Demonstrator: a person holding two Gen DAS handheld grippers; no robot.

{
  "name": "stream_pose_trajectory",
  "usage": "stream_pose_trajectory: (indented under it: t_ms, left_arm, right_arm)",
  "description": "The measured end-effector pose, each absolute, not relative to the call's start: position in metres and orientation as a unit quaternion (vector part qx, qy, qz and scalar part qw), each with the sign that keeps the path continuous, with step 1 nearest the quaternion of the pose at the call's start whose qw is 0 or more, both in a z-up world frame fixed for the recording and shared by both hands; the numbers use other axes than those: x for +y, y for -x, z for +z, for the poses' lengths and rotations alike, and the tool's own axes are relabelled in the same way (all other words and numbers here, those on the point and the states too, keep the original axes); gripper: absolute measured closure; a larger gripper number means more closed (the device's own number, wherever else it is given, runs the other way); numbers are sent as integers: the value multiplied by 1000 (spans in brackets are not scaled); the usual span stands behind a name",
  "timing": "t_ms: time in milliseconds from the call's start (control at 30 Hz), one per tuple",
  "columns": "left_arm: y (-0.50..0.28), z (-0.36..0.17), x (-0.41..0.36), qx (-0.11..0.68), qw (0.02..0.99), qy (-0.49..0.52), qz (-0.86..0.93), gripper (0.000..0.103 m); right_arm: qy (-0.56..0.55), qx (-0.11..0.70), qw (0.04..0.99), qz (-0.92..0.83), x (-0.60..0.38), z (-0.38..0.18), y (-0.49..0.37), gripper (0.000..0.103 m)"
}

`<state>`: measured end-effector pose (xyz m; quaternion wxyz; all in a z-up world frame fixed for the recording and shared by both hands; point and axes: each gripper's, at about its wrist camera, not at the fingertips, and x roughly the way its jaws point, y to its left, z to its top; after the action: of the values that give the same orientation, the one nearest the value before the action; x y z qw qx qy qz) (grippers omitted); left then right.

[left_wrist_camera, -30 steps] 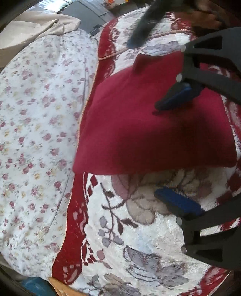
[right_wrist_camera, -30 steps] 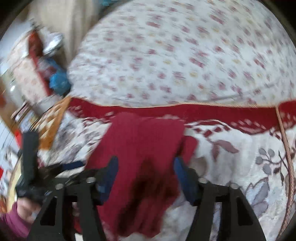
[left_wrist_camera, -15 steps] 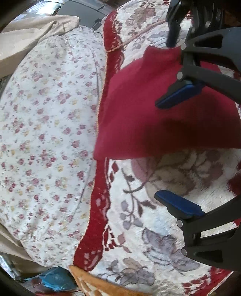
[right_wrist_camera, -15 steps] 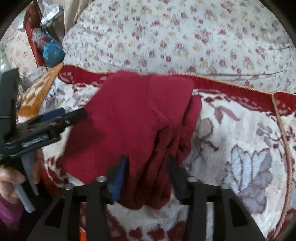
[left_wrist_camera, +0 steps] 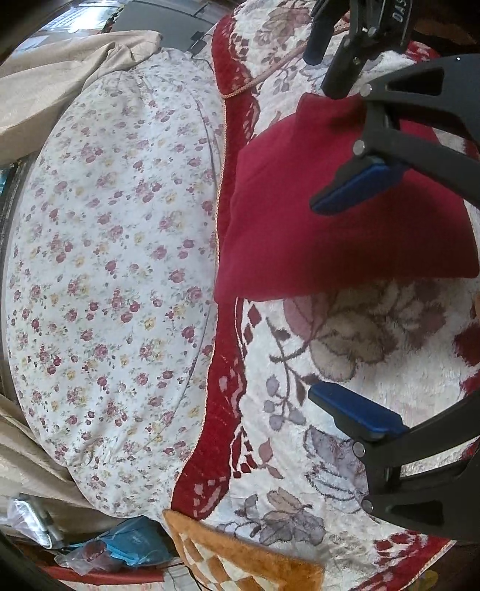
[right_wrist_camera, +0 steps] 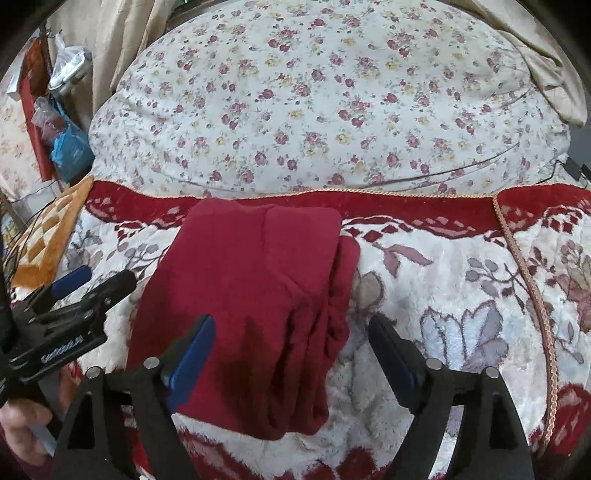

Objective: Fold small clothes

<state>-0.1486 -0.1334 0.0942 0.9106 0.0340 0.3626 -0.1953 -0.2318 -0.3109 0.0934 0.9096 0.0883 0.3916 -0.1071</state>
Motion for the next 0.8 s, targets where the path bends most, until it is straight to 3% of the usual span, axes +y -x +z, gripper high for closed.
stream_pose_trajectory:
  t_ms: [800]
  left_arm:
    - [147, 94, -135, 361, 913, -45, -186, 12]
  right_arm:
    - [-89, 406, 904, -104, -307, 81, 215, 11]
